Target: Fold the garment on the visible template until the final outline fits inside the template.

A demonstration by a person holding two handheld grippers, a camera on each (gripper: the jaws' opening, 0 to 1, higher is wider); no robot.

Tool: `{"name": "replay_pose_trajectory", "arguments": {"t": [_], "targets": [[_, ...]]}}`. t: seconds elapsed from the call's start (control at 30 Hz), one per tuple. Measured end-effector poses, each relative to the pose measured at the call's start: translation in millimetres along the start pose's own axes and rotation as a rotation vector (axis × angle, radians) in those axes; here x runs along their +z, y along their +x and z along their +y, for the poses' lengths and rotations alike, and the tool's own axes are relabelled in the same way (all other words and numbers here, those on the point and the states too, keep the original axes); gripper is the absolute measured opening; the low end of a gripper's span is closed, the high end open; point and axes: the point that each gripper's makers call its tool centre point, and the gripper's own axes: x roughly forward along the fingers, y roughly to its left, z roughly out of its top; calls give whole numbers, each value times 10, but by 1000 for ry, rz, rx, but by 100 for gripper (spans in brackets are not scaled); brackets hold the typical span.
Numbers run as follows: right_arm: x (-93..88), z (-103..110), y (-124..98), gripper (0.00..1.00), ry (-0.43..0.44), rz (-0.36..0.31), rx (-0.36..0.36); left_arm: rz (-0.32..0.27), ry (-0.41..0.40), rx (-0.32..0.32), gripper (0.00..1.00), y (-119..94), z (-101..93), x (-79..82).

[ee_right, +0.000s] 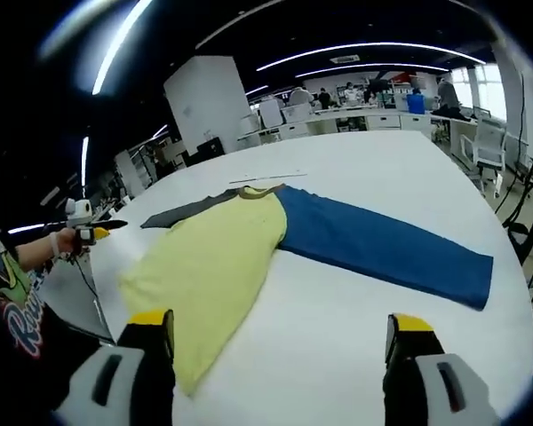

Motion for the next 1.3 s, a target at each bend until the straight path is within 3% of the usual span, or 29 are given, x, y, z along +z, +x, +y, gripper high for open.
{"name": "replay_pose_trajectory", "arguments": {"t": [0.47, 0.67, 0.9, 0.97, 1.3], "targets": [[52, -217, -73, 100, 18, -11, -40, 13, -4, 3, 99, 10, 23, -12], [72, -451, -91, 93, 44, -23, -88, -1, -13, 30, 97, 4, 100, 17], [63, -874, -87, 88, 93, -30, -192, 0, -38, 48, 95, -4, 138, -16], [68, -1066, -90, 86, 91, -39, -249, 2, -45, 50, 95, -2, 135, -31], [61, -1549, -185, 63, 220, -77, -427, 39, -51, 67, 92, -36, 139, -171]]}}
